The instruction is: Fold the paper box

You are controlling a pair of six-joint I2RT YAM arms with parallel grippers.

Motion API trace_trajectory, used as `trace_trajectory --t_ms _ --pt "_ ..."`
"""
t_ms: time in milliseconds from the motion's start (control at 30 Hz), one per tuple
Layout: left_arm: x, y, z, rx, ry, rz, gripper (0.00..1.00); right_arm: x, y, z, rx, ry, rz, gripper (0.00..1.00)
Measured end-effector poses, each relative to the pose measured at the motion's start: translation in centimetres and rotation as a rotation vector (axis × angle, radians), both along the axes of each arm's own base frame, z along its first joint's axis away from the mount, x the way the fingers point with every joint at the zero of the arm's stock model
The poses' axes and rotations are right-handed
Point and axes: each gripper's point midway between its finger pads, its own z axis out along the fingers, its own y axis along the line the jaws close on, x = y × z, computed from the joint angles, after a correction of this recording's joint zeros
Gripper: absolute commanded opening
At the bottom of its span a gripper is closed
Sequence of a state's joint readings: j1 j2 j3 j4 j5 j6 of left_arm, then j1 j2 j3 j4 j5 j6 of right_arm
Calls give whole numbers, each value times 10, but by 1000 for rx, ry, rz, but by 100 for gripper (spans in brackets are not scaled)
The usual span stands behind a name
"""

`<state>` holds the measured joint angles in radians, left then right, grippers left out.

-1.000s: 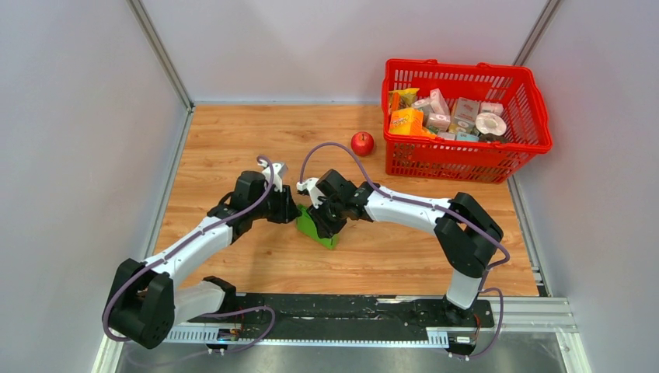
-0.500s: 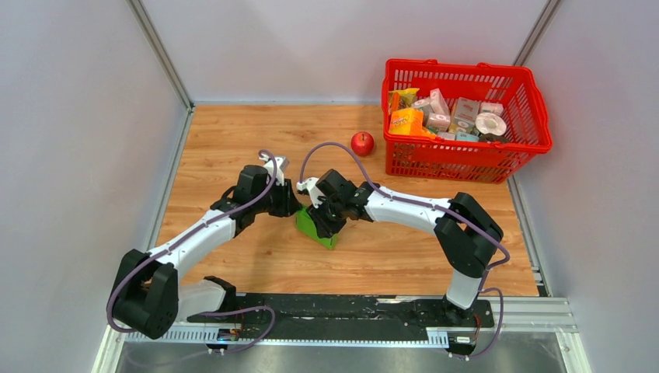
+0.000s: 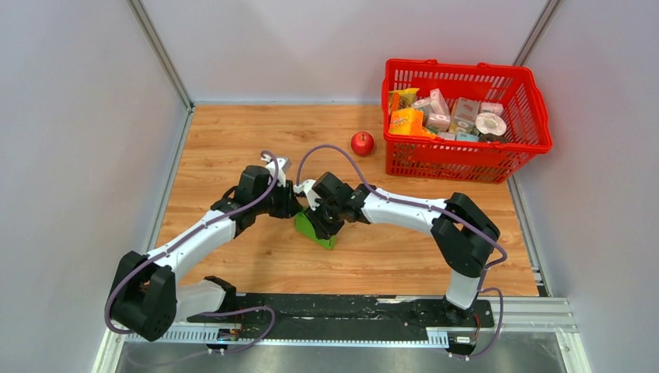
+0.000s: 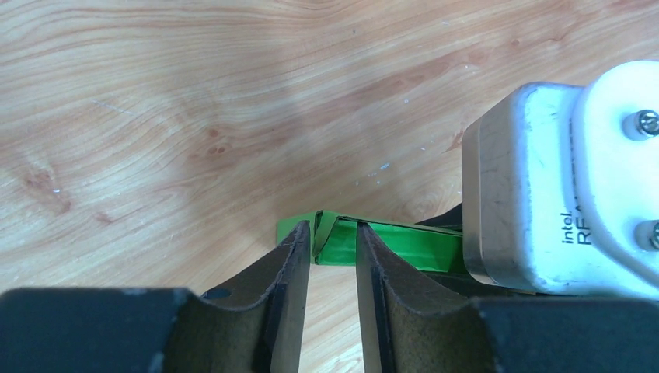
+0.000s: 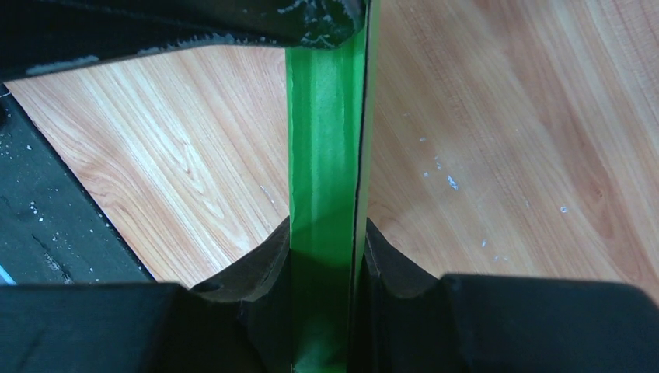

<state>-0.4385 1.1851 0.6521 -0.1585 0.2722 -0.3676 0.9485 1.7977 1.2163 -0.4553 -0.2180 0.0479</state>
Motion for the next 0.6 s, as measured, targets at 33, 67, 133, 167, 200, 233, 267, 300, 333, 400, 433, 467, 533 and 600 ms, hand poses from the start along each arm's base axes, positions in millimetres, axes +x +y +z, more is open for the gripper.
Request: trace_trajectory --t_ms 33,67,133,167,200,233,267,300,333,400,433,467,533,600 --pt "0 0 0 2 0 2 36 0 0 0 0 -1 0 8" --pt "0 1 1 5 -1 3 34 0 0 0 -1 -3 0 8" --pt "1 1 1 8 -1 4 26 0 0 0 -1 -3 0 8" --pt "1 1 2 10 -3 2 24 0 0 0 -1 -3 0 8" --pt "1 2 1 11 -4 2 20 0 0 0 -1 -3 0 8" --pt "1 2 1 15 -4 2 18 0 0 0 -1 -3 0 8" --pt "1 2 1 18 -5 1 16 0 0 0 -1 -3 0 8" --pt "1 2 1 19 -5 3 14 0 0 0 -1 -3 0 8" --pt "1 2 0 22 -7 3 13 0 0 0 -1 -3 0 8" --pt "0 1 1 24 -9 -1 9 0 0 0 -1 -3 0 8" --pt "0 1 1 26 -10 -1 8 0 0 0 -1 -3 0 8" --pt "-1 1 1 29 -12 -1 7 0 1 0 -1 -3 0 8" --pt "-2 1 1 40 -17 0 6 0 1 0 -1 -4 1 8" --pt "-3 1 1 55 -26 2 6 0 1 0 -3 -6 0 8"
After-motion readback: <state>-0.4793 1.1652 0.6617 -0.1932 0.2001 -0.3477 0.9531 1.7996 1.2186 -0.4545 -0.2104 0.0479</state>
